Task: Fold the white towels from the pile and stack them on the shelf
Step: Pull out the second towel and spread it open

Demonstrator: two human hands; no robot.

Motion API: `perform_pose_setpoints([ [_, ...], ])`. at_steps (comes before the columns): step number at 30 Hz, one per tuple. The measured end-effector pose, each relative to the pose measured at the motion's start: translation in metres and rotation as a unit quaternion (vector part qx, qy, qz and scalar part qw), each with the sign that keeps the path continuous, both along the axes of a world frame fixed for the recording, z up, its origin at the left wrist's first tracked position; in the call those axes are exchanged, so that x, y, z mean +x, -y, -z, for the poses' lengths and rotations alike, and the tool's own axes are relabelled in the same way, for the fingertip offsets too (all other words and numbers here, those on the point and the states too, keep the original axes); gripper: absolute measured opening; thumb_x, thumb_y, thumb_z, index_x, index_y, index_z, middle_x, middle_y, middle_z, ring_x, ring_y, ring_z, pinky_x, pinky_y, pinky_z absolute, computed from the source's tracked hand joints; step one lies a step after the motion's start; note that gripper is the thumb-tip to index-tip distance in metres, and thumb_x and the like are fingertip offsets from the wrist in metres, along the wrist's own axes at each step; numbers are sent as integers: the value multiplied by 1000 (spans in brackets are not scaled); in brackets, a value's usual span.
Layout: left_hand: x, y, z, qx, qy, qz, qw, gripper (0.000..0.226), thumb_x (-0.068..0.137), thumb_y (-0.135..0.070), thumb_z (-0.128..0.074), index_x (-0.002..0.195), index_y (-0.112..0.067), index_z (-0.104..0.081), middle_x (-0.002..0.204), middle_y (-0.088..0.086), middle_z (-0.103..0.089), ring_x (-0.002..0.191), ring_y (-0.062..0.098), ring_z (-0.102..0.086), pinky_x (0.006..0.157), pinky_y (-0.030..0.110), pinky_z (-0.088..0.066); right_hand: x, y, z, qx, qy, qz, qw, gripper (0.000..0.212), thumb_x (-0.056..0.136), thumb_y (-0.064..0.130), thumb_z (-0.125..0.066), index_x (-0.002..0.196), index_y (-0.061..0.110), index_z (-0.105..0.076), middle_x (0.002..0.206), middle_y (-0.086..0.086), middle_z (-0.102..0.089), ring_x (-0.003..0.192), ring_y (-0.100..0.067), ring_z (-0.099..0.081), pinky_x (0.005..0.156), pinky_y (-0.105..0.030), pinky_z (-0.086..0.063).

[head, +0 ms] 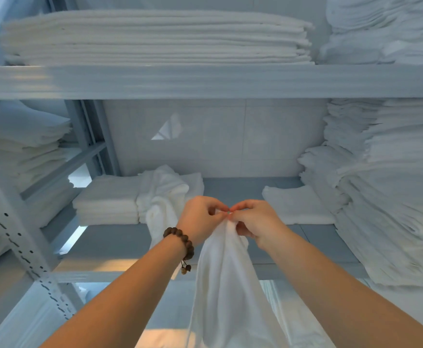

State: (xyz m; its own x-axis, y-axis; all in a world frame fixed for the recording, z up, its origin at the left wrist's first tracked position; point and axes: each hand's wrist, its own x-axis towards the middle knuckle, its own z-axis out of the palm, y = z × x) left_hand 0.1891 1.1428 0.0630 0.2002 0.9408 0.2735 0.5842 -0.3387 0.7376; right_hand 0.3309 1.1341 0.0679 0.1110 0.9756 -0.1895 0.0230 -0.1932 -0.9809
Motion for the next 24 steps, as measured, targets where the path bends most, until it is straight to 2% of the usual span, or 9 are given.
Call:
perform_pose_setpoints([
  [3,-6,4,-3,5,-33,37,999,13,83,-33,-65,89,-25,-75,71,5,-66,59,9,-50,56,21,-41,-1,6,-8,-23,-6,-6,1000,7,78,-8,-61,77,-1,-61,74,-18,-66,58,-22,-64,48,-25,-53],
  [6,-8,10,-5,27,-60,53,996,21,75,-39,-73,89,-25,-74,61,-7,-60,54,2,-48,51,14,-35,-3,10,-16,-45,-32,-20,998,11,84,-6,-51,75,-3,-57,65,-18,-64,46,-22,-61,47,-29,-56],
  [12,-22,10,-13,25,-42,72,996,9,77,-23,-73,86,-23,-73,45,-16,-43,44,0,-41,46,8,-29,2,18,-22,-33,-33,-94,995,12,89,3,-50,91,-6,-59,72,-20,-70,64,-27,-70,60,-33,-60],
  [14,-28,11,-19,27,-46,83,995,11,78,-15,-69,84,-24,-72,46,-15,-41,44,1,-40,48,9,-30,14,17,-19,10,38,-98,994,13,91,9,-53,93,-1,-61,73,-15,-71,65,-22,-70,66,-35,-59],
  [16,-33,13,-26,31,-49,88,994,14,79,-11,-67,84,-23,-71,51,-13,-42,46,2,-40,50,11,-33,31,14,-9,72,158,-97,980,12,90,18,-60,90,7,-65,77,-8,-69,70,-19,-65,73,-38,-56],
  [18,-39,14,-34,33,-45,90,994,14,80,-9,-66,85,-21,-71,50,-14,-44,46,1,-42,50,8,-34,46,14,4,105,270,-130,948,13,84,27,-69,92,17,-68,90,1,-65,83,-15,-60,75,-31,-50],
  [20,-45,15,-40,33,-42,96,994,13,82,-8,-64,87,-18,-71,46,-20,-48,44,-2,-43,48,6,-33,57,14,20,118,357,-188,907,22,79,30,-75,99,25,-68,103,9,-59,105,-12,-54,84,-18,-38],
  [22,-51,17,-45,37,-36,102,993,12,84,-7,-63,89,-14,-71,48,-26,-51,43,-3,-44,49,4,-33,63,14,36,101,388,-227,888,31,76,30,-77,104,33,-65,121,6,-50,123,-9,-40,98,-16,-26],
  [24,-57,18,-49,40,-18,104,994,12,85,-7,-62,90,-14,-70,49,-26,-51,43,-3,-44,50,3,-33,64,15,51,57,377,-239,893,38,74,31,-78,108,37,-63,141,1,-34,134,-10,-29,103,-20,-20],
])
